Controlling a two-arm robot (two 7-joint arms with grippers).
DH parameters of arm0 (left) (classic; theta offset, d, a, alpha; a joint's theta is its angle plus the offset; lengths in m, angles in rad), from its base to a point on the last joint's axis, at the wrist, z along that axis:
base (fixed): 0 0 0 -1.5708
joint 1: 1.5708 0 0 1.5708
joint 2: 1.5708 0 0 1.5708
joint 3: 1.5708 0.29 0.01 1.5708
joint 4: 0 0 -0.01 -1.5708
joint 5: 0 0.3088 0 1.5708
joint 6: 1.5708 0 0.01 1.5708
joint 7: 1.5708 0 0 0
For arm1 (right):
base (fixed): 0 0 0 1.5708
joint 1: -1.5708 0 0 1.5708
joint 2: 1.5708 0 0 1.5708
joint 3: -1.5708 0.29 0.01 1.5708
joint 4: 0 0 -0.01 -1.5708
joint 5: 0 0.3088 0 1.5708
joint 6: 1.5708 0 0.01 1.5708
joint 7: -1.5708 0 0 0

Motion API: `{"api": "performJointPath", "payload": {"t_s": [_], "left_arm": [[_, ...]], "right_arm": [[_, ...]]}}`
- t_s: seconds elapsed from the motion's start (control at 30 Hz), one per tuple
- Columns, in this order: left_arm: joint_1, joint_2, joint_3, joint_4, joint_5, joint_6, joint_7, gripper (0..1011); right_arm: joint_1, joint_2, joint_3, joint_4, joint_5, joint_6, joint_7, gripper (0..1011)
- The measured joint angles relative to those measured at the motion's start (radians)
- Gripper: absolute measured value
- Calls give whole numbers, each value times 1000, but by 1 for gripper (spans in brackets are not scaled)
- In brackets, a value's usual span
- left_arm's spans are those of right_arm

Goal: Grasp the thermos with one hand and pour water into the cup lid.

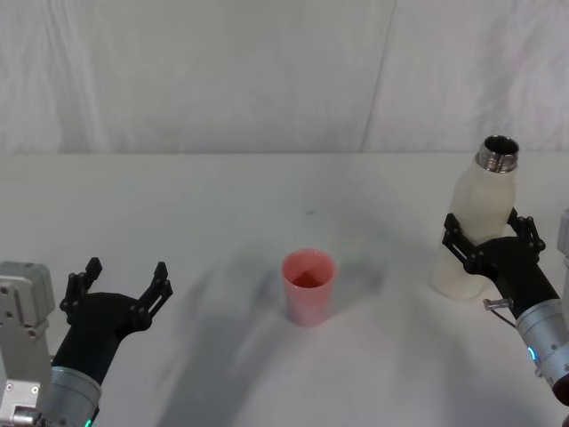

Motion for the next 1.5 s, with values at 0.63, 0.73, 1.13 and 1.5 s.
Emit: {"api": "performJointPath", "payload": {"t_s": [0.63,0.73,1.13,1.5], "left_arm": [[0,0,0,0,0,0,0,1001],[0,0,0,0,0,0,0,1001],[0,0,0,0,0,0,0,1001],[0,0,0,0,0,0,0,1001]], "right_arm": [[-5,-1,5,-15,15,11,5,1003],[-7,-1,6,-20,24,14,8,1003],[-12,1,4,-40,34,21,11,1003],[-25,12,5,-64,29,30,6,1003]]}}
